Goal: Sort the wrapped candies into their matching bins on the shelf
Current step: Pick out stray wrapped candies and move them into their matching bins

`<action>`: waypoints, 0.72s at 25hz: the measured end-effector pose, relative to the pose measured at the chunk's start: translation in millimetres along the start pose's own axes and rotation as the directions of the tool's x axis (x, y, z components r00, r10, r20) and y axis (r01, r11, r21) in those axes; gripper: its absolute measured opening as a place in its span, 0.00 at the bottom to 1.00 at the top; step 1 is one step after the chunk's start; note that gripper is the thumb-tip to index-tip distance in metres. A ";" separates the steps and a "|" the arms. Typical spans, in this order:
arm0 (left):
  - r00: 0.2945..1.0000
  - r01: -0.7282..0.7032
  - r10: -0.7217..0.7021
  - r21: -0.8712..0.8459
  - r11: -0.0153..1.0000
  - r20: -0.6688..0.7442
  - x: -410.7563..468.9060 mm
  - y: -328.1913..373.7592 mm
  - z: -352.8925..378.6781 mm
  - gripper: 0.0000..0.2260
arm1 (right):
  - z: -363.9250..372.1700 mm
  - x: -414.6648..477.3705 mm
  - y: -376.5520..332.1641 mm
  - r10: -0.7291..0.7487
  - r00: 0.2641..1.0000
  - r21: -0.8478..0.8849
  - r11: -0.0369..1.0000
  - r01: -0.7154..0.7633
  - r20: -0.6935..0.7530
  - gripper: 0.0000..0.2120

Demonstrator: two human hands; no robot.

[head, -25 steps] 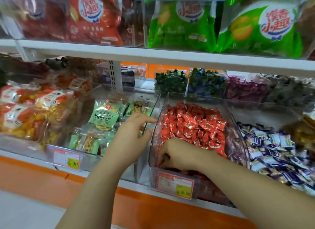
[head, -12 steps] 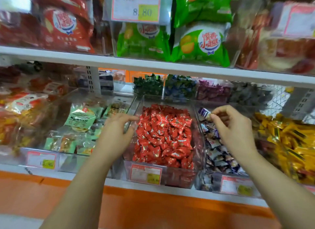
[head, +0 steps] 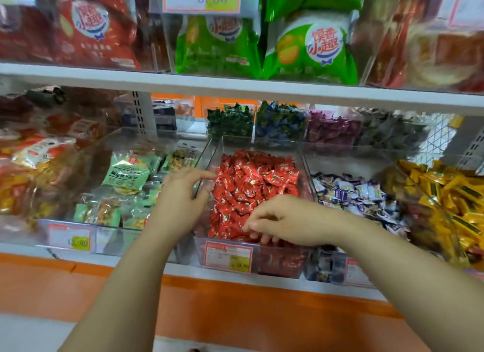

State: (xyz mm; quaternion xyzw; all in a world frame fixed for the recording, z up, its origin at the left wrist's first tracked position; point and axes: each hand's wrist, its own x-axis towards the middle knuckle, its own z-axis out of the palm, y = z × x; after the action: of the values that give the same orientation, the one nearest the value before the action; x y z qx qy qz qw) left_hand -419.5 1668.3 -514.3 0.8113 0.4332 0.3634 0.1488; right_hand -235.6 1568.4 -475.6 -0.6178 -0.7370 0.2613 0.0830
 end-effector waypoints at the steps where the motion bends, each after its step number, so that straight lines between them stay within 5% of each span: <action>1: 1.000 -0.011 0.011 0.004 1.000 0.006 0.4 -1.5 0.3 0.10 | 5.4 9.9 -0.3 0.011 0.996 -0.015 1.000 -0.010 0.087 0.14; 8: 1.000 -0.015 0.015 0.040 0.999 0.000 1.5 -1.6 0.3 0.12 | 17.8 62.0 -0.6 0.147 0.884 0.141 0.963 -0.231 0.443 0.15; 12: 1.000 0.000 0.000 0.038 0.999 0.015 4.1 -1.9 0.4 0.12 | 22.9 86.5 1.8 0.089 0.906 0.127 0.980 -0.154 0.413 0.28; 18: 1.000 -0.003 0.002 0.031 1.000 0.024 5.5 -3.2 -0.8 0.12 | 4.8 100.3 19.6 0.027 0.947 0.111 0.992 -0.066 0.321 0.33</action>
State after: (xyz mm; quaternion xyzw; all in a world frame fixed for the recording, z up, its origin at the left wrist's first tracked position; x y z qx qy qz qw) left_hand -420.0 1674.5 -513.0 0.8183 0.4360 0.3471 0.1411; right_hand -243.0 1664.6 -509.4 -0.5786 -0.7089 0.4033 -0.0064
